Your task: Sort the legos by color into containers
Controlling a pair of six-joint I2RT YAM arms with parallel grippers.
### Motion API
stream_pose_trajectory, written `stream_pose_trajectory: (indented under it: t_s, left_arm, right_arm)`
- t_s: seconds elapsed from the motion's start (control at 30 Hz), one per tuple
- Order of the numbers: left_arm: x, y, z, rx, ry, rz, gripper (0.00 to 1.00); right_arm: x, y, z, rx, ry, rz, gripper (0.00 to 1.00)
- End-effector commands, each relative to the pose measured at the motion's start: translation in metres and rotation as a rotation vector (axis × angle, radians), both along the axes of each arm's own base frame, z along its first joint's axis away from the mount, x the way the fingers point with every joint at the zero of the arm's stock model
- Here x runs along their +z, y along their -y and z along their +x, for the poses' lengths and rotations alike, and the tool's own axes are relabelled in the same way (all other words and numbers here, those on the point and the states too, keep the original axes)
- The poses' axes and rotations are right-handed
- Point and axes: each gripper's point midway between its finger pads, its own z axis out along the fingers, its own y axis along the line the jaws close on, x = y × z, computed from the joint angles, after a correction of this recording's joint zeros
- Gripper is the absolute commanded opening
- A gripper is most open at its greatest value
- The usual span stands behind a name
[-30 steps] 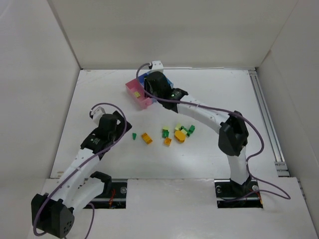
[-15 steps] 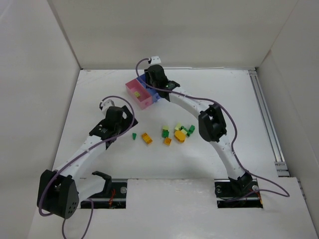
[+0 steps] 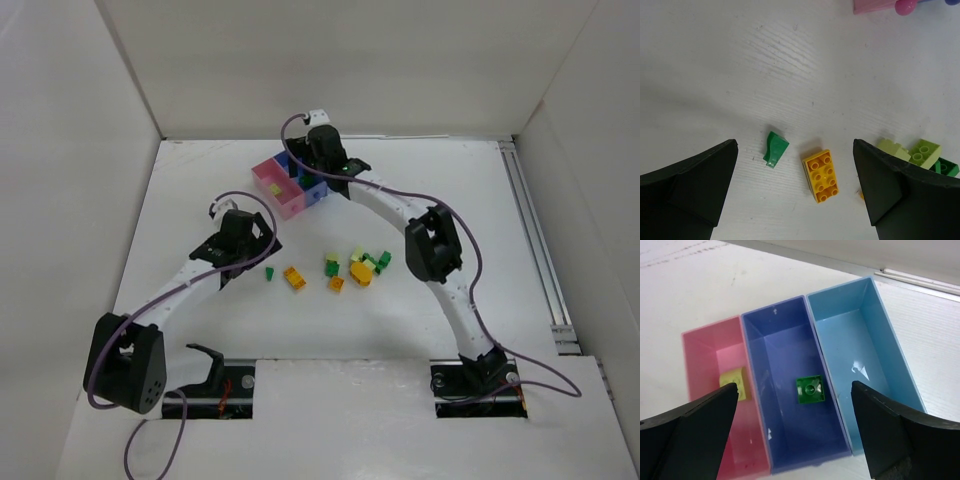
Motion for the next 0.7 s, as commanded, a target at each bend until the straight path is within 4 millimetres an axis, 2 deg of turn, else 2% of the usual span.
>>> stream_pose_trajectory:
  t_s: [0.0, 0.1, 0.13, 0.17, 0.2, 0.23, 0.27, 0.33, 0.37, 0.4, 0.43, 0.47, 0.5, 0.53, 0.57, 0.6, 0.67]
  left_arm:
    - [0.016, 0.008, 0.009, -0.003, 0.039, -0.041, 1.0]
    - [0.008, 0.01, 0.003, -0.018, 0.015, -0.051, 0.97]
    - [0.01, 0.011, 0.004, -0.019, 0.024, -0.054, 0.97]
    - [0.004, 0.01, 0.001, -0.018, 0.011, -0.049, 0.96]
    - [-0.004, 0.007, -0.001, -0.011, -0.002, -0.036, 0.96]
    - [-0.004, 0.007, -0.001, -0.003, -0.003, -0.043, 0.94]
    - [-0.014, 0.004, -0.004, 0.004, -0.029, -0.026, 0.93]
    - [-0.021, 0.004, -0.005, 0.013, -0.053, -0.025, 0.91]
    - [-0.021, 0.004, -0.005, 0.013, -0.053, -0.025, 0.9]
    - [-0.018, 0.011, -0.005, -0.008, -0.049, -0.038, 0.9]
    - [-0.018, 0.011, -0.005, -0.008, -0.049, -0.038, 0.9]
    - [-0.013, 0.018, -0.007, -0.031, -0.035, -0.043, 0.9]
    - [-0.013, 0.021, -0.008, -0.042, -0.035, -0.043, 0.9]
    - [-0.007, 0.025, -0.007, -0.052, -0.013, -0.052, 0.9]
    - [-0.007, 0.024, -0.009, -0.044, -0.012, -0.06, 0.9]
    - [-0.007, 0.027, -0.011, -0.053, -0.013, -0.06, 0.9]
    - [-0.007, 0.032, -0.013, -0.073, -0.016, -0.067, 0.91]
  right_arm:
    - [0.097, 0.002, -0.017, 0.051, 0.138, 0.088, 1.0]
    - [0.11, 0.015, -0.036, 0.071, 0.141, 0.07, 1.0]
    - [0.085, 0.024, -0.048, 0.072, 0.088, 0.032, 1.0]
    - [0.112, 0.032, -0.059, 0.071, 0.128, 0.061, 1.0]
    - [0.109, 0.044, -0.063, 0.049, 0.118, 0.059, 1.0]
    - [0.106, 0.05, -0.071, 0.049, 0.11, 0.053, 1.0]
    - [0.093, 0.067, -0.086, 0.037, 0.072, 0.038, 1.0]
    - [0.088, 0.082, -0.098, 0.033, 0.054, 0.041, 1.0]
    - [0.064, 0.095, -0.11, 0.038, 0.004, 0.015, 1.0]
    - [0.079, 0.1, -0.123, 0.055, 0.021, 0.034, 1.0]
    - [0.075, 0.103, -0.134, 0.076, 0.008, 0.036, 1.0]
    - [0.07, 0.109, -0.143, 0.076, -0.003, 0.029, 1.0]
    - [0.047, 0.119, -0.157, 0.075, -0.046, 0.001, 1.0]
    - [0.057, 0.121, -0.17, 0.086, -0.029, 0.012, 1.0]
    - [0.053, 0.123, -0.179, 0.082, -0.031, 0.0, 1.0]
    - [0.032, 0.124, -0.197, 0.106, -0.076, -0.031, 1.0]
    - [0.026, 0.129, -0.217, 0.116, -0.113, -0.027, 1.0]
